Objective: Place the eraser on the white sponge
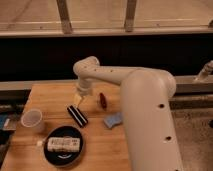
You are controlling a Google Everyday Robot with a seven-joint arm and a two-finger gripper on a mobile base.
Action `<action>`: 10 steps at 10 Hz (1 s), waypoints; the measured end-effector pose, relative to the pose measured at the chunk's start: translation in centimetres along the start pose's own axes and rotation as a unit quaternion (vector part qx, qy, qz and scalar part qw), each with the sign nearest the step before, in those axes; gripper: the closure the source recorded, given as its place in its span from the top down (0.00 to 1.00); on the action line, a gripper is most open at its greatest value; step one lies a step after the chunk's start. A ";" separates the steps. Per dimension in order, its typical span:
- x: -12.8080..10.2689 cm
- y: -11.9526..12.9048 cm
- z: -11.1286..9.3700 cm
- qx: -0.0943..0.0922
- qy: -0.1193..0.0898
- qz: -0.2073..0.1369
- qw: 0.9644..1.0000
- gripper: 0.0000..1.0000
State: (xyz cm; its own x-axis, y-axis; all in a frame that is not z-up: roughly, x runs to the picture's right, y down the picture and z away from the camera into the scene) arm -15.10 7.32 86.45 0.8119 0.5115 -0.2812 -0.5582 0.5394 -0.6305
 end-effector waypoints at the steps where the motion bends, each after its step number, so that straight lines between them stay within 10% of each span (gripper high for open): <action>1: -0.2 -0.1 0.2 0.010 0.009 -0.005 1.000 0.74; 6: -1.4 1.3 2.5 0.038 0.050 -0.027 0.998 0.74; 10: -2.3 2.2 4.4 0.034 0.040 -0.007 0.999 0.74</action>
State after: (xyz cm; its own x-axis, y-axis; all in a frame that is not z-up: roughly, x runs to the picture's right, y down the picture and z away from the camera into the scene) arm -18.97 10.24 88.87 0.8296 0.4498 -0.3307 -0.5542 0.5913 -0.5858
